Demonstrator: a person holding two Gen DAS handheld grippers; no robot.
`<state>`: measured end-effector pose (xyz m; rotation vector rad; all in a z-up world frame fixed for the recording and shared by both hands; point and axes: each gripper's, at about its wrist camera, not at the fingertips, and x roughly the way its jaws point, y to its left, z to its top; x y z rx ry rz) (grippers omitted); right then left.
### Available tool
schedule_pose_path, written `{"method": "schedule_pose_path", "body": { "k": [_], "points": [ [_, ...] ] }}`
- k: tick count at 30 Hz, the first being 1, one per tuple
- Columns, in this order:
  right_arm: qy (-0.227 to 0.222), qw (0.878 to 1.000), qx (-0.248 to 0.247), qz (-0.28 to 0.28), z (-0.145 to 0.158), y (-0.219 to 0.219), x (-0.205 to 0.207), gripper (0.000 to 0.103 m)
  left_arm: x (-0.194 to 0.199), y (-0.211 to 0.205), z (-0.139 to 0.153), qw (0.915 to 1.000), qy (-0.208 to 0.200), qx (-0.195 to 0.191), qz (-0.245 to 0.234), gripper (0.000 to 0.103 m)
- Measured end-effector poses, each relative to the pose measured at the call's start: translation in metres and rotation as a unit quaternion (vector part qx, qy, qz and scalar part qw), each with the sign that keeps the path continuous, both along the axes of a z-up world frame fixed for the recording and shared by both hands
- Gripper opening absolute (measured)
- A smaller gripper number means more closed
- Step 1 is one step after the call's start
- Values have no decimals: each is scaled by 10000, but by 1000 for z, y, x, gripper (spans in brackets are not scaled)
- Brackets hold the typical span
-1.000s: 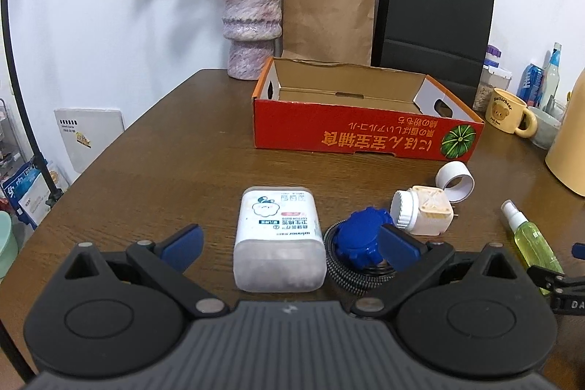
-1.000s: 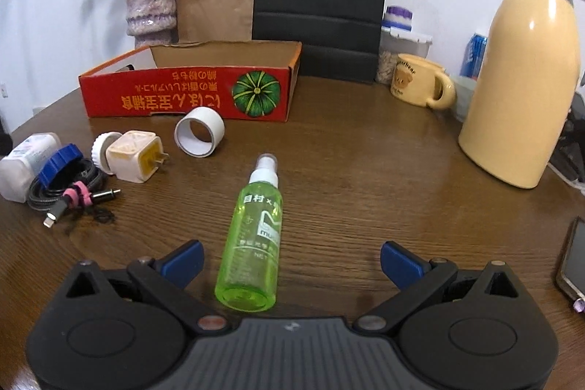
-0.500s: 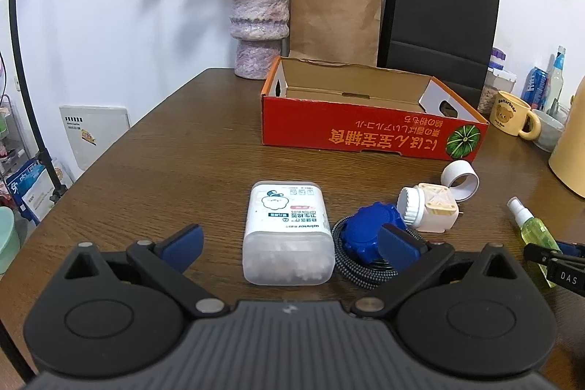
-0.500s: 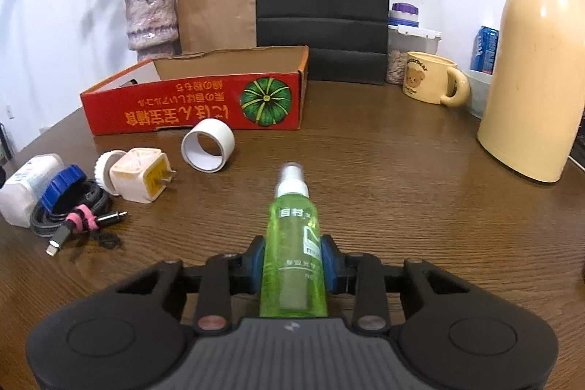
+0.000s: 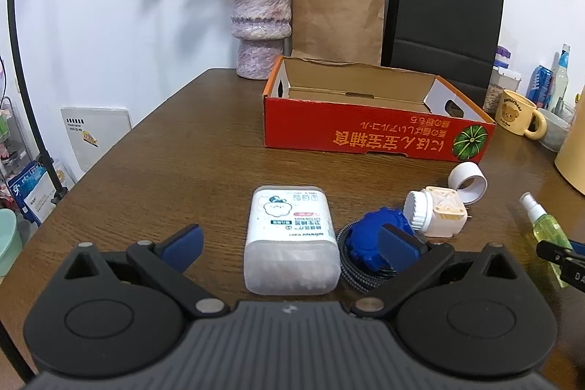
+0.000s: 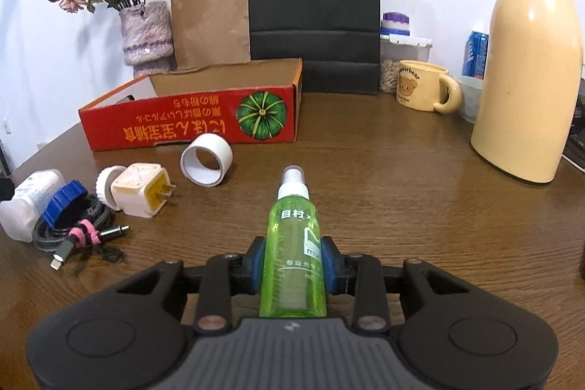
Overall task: Organize rigid objects
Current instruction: 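Grasp the cotton-swab container with the left gripper while the right grasps the green spray bottle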
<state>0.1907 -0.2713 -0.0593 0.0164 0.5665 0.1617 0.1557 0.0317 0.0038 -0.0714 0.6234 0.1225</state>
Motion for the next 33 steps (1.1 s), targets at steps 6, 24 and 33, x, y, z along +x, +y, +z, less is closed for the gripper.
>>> {"method": "schedule_pose_path", "body": {
  "k": [6, 24, 33],
  "points": [
    [-179, 9998, -69, -8, 3, 5, -4, 30, 12, 5, -5, 9999, 88, 42, 40, 103],
    [-358, 9992, -169, -55, 7, 13, -7, 30, 51, 17, -38, 9985, 416, 49, 363, 103],
    [-399, 9990, -210, -32, 8, 15, -8, 30, 51, 15, -44, 9988, 346, 32, 340, 68]
  ]
}}
